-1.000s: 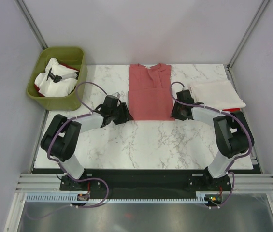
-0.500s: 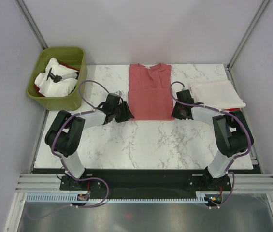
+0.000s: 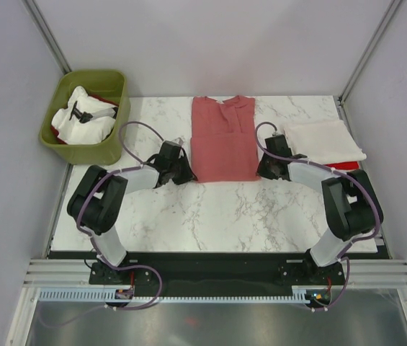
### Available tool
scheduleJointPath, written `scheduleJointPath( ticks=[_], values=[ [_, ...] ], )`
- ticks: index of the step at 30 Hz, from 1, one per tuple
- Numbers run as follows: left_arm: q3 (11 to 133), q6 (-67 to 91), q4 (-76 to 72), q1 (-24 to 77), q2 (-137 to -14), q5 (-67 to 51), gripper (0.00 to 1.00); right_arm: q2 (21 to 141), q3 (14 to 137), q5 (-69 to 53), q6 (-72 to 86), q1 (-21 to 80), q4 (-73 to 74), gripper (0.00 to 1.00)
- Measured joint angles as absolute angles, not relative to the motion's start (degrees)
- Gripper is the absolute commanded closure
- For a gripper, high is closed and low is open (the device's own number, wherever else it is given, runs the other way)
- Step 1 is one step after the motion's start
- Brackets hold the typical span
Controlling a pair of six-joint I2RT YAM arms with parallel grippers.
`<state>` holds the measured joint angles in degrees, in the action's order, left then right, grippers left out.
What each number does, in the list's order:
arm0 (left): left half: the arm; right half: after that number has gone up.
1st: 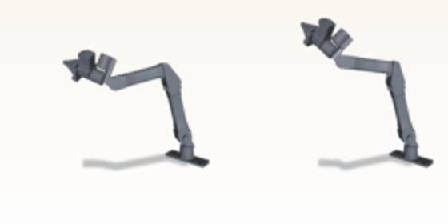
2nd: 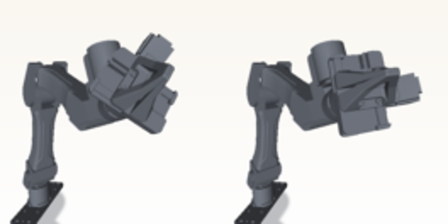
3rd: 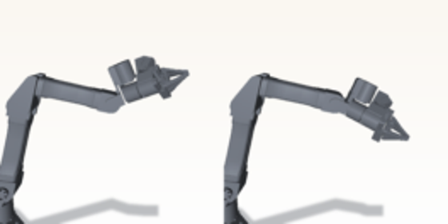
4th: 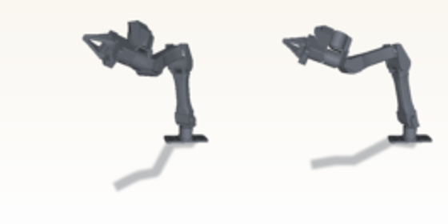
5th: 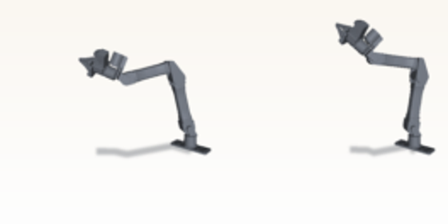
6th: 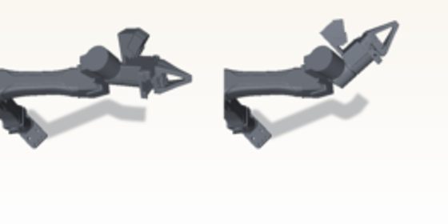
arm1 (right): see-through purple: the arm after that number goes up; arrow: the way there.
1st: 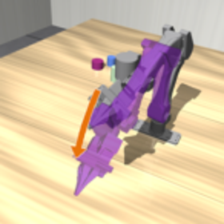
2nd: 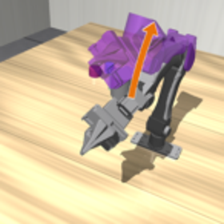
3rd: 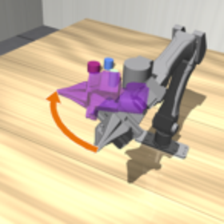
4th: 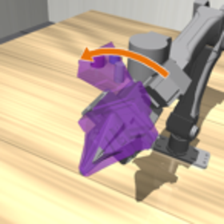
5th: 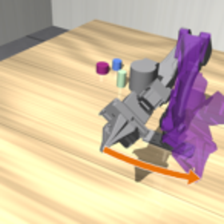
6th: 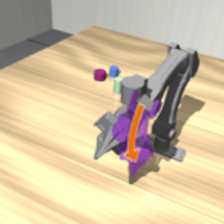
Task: Fold and stack the t-shirts
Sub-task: Fold the tshirt
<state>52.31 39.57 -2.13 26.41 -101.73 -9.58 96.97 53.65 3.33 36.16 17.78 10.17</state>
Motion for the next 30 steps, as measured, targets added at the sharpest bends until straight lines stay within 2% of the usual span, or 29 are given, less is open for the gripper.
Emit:
scheduleJointPath(
  ticks=[14,22,30],
  values=[
    [37.1,39.6,-2.6,31.3,-74.3,-9.0,0.98,71.0,43.6,-0.3,36.2,19.0,12.3,1.00],
    [31.2,40.7,3.9,37.4,-52.7,-8.9,0.98,56.2,38.3,-6.6,36.4,19.0,16.9,1.00],
    [27.8,43.9,11.1,44.7,-40.2,-8.8,0.98,43.9,37.9,-12.8,37.2,19.0,23.3,1.00]
  ],
)
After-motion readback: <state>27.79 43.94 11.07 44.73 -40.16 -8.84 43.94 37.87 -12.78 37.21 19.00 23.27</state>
